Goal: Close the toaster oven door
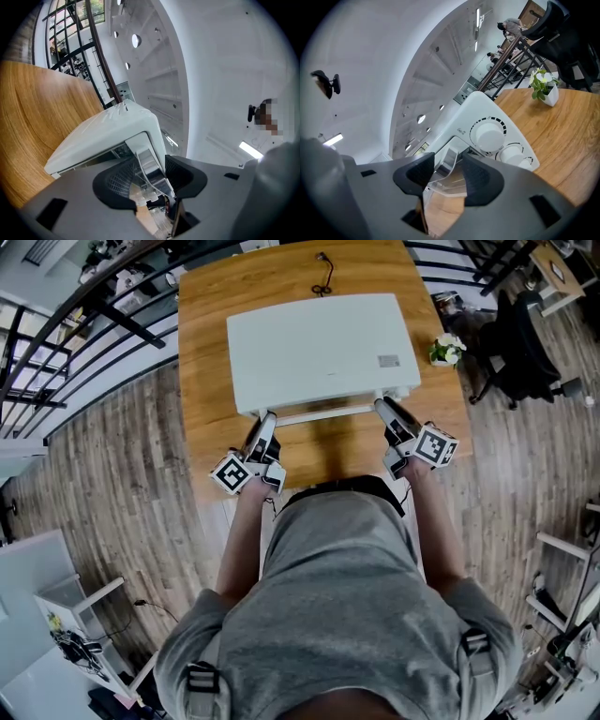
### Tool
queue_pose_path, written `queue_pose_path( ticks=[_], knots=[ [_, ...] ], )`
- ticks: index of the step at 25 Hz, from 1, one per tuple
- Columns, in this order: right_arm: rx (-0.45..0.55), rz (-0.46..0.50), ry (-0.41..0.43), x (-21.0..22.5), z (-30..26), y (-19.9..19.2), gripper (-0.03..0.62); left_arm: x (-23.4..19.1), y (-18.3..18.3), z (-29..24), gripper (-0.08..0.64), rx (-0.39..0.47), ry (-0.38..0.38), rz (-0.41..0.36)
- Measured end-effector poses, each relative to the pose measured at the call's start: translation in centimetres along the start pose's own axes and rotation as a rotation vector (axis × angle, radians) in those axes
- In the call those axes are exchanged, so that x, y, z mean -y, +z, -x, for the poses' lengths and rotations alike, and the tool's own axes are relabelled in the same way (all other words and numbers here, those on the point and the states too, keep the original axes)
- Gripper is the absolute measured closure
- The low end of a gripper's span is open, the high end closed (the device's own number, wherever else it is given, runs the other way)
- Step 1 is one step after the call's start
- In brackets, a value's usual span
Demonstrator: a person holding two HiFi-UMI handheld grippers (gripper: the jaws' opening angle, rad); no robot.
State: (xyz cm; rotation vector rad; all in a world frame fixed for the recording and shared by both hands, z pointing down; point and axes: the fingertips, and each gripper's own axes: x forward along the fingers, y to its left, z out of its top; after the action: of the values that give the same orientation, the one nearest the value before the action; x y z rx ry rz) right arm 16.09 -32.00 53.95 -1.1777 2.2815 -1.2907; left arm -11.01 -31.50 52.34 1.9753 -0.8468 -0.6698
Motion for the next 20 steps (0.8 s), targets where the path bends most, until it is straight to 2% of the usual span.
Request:
queue_pose_path(
  ticks=[2, 5, 8, 10, 13, 15, 20],
  knots=[
    [-0.001, 0.024, 0.015, -0.2, 0.0, -0.1, 0.397, -0.6, -0.1, 0.3, 0.351, -0.011, 0.045, -0.049],
    [-0.002, 0.054, -0.028, 0.2, 0.4, -0.4, 0.399, -1.3, 0.1, 1.0, 0.345, -0.026, 0.125, -0.145],
    [-0.009, 0.127, -0.052, 0.0, 0.8, -0.5, 0.414, -0.8, 0.3, 1.3, 0.347, -0.03, 0.149, -0.206],
    [-0.012, 0.239, -0.081, -0.1, 1.1, -0.6, 0.418, -0.8, 0.2, 1.6, 0.347, -0.026, 0.152, -0.238],
    [-0.016, 0.495, -0.144, -0.6, 1.5, -0.7, 0.425, -0.8, 0.1, 2.1, 0.347, -0.031, 0.161, -0.309],
    [-0.026, 0.617, -0.17, -0.9, 1.6, -0.9, 0.453, -0.6, 0.0, 2.4, 0.347, -0.039, 0.175, -0.359],
    [-0.052, 0.734, -0.184, -1.4, 1.6, -1.6, 0.501, 0.2, -0.3, 3.3, 0.376, -0.078, 0.238, -0.534]
  ],
)
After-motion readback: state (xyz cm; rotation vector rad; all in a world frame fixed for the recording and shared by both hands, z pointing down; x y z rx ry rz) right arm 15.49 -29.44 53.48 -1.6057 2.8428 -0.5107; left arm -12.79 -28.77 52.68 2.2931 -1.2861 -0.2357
